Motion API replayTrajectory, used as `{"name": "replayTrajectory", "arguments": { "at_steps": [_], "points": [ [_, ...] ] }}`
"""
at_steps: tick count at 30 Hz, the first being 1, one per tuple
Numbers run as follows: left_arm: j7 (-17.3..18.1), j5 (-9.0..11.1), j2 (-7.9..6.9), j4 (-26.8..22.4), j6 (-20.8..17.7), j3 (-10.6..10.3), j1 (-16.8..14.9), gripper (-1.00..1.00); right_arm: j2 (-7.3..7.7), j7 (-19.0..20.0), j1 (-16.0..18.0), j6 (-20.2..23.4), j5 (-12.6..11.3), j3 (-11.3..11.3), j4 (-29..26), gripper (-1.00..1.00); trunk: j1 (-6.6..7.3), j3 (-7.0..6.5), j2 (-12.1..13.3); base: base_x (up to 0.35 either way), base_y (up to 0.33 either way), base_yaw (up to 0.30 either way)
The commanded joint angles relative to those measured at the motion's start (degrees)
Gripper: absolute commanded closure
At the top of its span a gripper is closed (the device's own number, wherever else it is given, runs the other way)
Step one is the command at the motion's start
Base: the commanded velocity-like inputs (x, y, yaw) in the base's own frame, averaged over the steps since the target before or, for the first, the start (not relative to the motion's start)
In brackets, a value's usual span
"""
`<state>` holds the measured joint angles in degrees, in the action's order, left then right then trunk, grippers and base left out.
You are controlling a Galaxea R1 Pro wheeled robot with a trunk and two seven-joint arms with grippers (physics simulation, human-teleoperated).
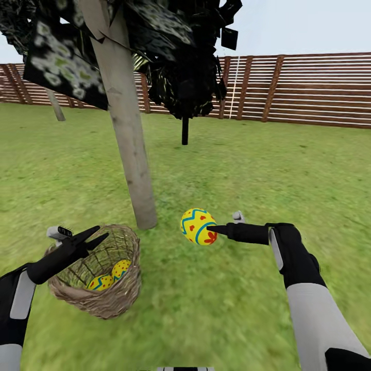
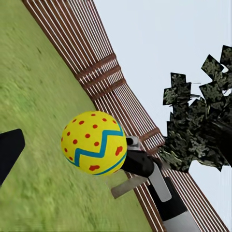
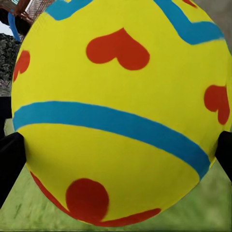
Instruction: Take the three Easter eggs out of the wicker basket on the lawn in the garden, then place them on the lawn next to a single tree (choose any tree) so that all three eggs are next to the same tree and none are left in the basket.
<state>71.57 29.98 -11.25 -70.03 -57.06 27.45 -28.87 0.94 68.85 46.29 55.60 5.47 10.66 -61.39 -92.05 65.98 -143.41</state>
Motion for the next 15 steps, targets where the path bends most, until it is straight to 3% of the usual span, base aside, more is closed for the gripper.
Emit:
{"name": "replayTrajectory", "arguments": {
  "at_steps": [1,9,12,15],
  "points": [
    [0.06,0.08,-0.02,-0.02,-0.42,0.02,-0.05,-1.0,-0.08,0.5,0.03,0.19,0.61,0.1,-0.04,1.0,0.01,0.05,-0.02,0.0,-0.347,0.291],
    [0.15,0.17,0.17,-0.11,-0.31,0.06,-0.05,-1.0,-0.37,-2.17,0.03,-0.49,0.68,-0.01,0.1,1.0,0.01,0.05,-0.02,0.054,-0.294,0.291],
    [0.23,0.19,0.13,-0.22,-0.25,0.13,-0.05,-1.0,-0.48,-6.22,0.03,-1.87,0.75,-0.07,0.13,1.0,0.01,0.05,-0.02,0.197,-0.212,0.291],
    [0.24,0.21,0.12,-0.28,-0.24,0.15,-0.05,-1.0,-0.57,-14.04,0.03,-4.41,0.75,-0.28,0.4,1.0,0.01,0.05,-0.02,0.227,-0.238,0.291]
  ]
}}
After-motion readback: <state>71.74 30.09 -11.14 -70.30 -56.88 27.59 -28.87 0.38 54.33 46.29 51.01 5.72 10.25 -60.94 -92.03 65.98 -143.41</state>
